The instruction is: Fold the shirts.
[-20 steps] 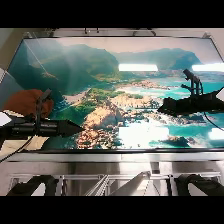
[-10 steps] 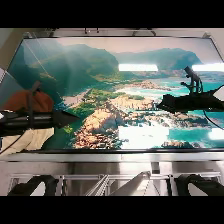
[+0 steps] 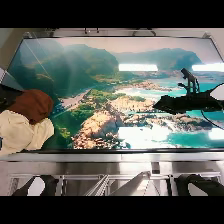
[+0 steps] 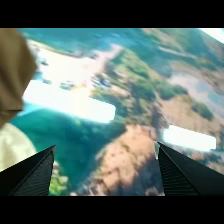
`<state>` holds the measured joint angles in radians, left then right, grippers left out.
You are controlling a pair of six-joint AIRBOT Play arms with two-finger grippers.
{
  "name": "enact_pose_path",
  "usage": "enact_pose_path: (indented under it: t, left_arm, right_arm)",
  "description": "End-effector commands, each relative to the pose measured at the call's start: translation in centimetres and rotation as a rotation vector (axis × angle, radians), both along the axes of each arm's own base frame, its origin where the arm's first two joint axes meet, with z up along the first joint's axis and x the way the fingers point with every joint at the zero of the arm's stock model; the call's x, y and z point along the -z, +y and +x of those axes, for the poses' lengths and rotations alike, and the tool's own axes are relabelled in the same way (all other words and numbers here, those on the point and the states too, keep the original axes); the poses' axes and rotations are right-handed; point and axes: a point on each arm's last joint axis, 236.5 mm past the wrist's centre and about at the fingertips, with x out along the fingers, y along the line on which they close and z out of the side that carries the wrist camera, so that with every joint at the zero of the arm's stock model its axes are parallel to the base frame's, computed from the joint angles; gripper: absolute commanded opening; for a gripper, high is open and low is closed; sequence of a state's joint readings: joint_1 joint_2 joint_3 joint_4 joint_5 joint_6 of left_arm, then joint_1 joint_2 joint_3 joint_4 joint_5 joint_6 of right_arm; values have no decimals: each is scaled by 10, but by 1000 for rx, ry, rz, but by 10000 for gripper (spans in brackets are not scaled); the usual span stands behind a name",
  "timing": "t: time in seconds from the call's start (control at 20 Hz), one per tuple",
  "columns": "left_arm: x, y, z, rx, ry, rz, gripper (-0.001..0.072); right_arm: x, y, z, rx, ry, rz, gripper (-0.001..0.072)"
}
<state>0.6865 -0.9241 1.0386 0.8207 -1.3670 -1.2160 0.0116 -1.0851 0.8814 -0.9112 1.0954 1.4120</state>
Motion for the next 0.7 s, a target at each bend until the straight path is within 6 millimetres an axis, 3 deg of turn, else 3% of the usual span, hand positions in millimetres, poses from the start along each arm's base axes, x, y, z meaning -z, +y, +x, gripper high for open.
enact_pose_path:
  t: [0.0,0.35,0.65]
  left_arm:
    - [21,53,10,-87,72,10,712]
    - [91,132,19,-60,353,120,712]
    - [149,151,45,-22,446,65,712]
  right_arm:
    - [-1,-3,9,19,-34,-10,527]
    - [5,-6,18,41,-43,-16,527]
    - [18,-5,19,42,-3,-13,527]
